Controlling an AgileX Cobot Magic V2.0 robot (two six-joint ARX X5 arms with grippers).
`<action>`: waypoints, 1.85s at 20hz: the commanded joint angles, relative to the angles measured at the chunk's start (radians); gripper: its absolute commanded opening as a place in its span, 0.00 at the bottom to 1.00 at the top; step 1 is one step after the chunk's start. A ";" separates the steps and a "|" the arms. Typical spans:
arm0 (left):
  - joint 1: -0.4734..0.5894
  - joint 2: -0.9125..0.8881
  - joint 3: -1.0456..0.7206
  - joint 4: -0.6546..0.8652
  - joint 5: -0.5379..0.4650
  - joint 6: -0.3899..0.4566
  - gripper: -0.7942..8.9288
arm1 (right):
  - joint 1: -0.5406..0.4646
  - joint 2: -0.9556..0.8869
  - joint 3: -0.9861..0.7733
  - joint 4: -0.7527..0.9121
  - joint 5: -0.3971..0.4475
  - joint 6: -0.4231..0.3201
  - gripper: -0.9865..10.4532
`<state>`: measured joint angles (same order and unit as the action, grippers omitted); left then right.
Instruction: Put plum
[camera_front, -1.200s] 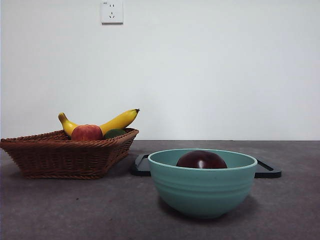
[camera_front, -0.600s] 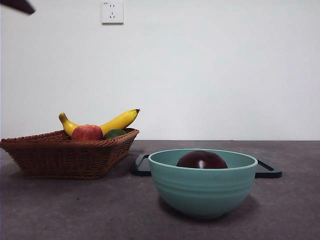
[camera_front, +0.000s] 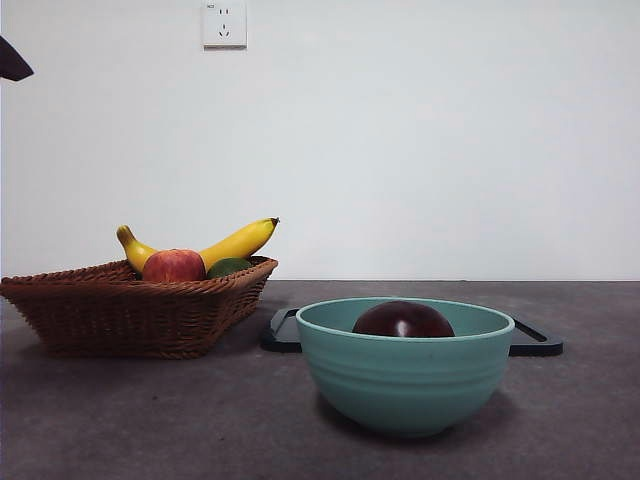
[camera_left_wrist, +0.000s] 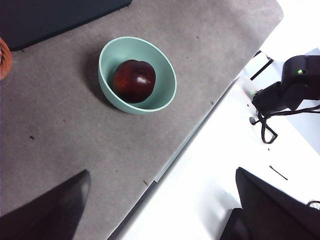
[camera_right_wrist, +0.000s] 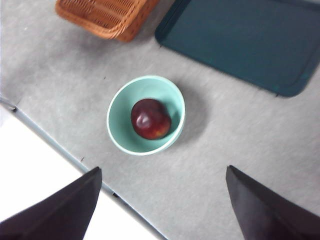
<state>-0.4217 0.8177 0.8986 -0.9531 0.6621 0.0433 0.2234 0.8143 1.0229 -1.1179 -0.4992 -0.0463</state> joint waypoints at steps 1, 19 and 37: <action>-0.004 0.006 0.012 0.007 0.010 0.013 0.56 | 0.017 0.010 -0.052 0.051 -0.006 0.048 0.43; -0.004 0.005 0.012 0.006 0.010 0.016 0.56 | 0.295 0.506 -0.218 0.587 0.203 0.196 0.33; -0.004 0.005 0.012 0.007 0.010 0.020 0.56 | 0.352 0.627 -0.203 0.683 0.264 0.209 0.09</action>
<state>-0.4217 0.8177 0.8986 -0.9531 0.6621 0.0467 0.5686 1.4292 0.7990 -0.4423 -0.2317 0.1440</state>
